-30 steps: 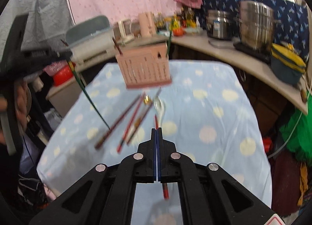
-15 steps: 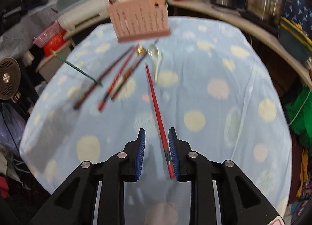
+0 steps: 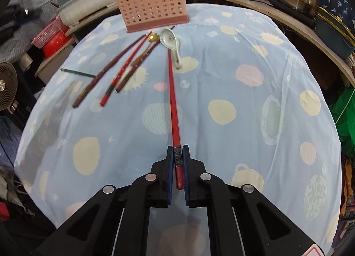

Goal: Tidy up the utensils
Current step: 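Close the right tool on the bright red chopstick, then grasp the green chopstick with gold band using the left tool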

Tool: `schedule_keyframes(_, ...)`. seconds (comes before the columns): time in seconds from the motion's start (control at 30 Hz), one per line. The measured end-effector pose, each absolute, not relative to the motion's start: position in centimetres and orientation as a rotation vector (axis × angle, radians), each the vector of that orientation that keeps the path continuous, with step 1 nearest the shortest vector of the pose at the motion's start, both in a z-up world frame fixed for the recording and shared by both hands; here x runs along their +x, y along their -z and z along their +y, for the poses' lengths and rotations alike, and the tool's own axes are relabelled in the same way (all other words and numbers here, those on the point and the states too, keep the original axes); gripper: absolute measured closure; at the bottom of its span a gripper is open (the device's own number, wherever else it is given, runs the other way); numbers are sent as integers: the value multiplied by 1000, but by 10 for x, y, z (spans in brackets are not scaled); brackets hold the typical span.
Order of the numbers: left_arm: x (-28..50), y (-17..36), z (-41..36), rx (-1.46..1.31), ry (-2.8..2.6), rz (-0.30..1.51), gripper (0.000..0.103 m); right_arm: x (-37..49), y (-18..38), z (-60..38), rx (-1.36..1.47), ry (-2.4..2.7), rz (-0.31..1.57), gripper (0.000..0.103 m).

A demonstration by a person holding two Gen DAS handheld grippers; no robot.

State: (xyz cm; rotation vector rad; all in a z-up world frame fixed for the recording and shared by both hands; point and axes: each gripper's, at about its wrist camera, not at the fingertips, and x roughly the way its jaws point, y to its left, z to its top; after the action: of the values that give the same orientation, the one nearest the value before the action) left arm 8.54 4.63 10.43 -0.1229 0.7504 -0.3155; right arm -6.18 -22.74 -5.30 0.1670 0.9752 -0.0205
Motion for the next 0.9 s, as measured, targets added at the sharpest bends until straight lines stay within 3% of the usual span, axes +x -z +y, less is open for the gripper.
schedule_keyframes(0.1,95,-80,67,-126,261,800,94,-60,39,-222,184,10,939,96)
schedule_keyframes(0.33,126,-29,112,-164,143,909,74,-46,15,-208,210,-22,888,96)
schedule_keyframes(0.47,155,-14,122,-206,120,936,68,-41,15,-203,215,-32,894,96)
schedule_keyframes(0.7,203,32,116,-142,41,1023,70,-41,20,-203,226,-22,911,96)
schedule_keyframes(0.77,205,49,116,-129,29,1073,80,-41,20,-203,225,-20,915,96)
schedule_keyframes(0.9,184,52,112,-53,31,1073,83,-43,19,-205,223,-17,914,96)
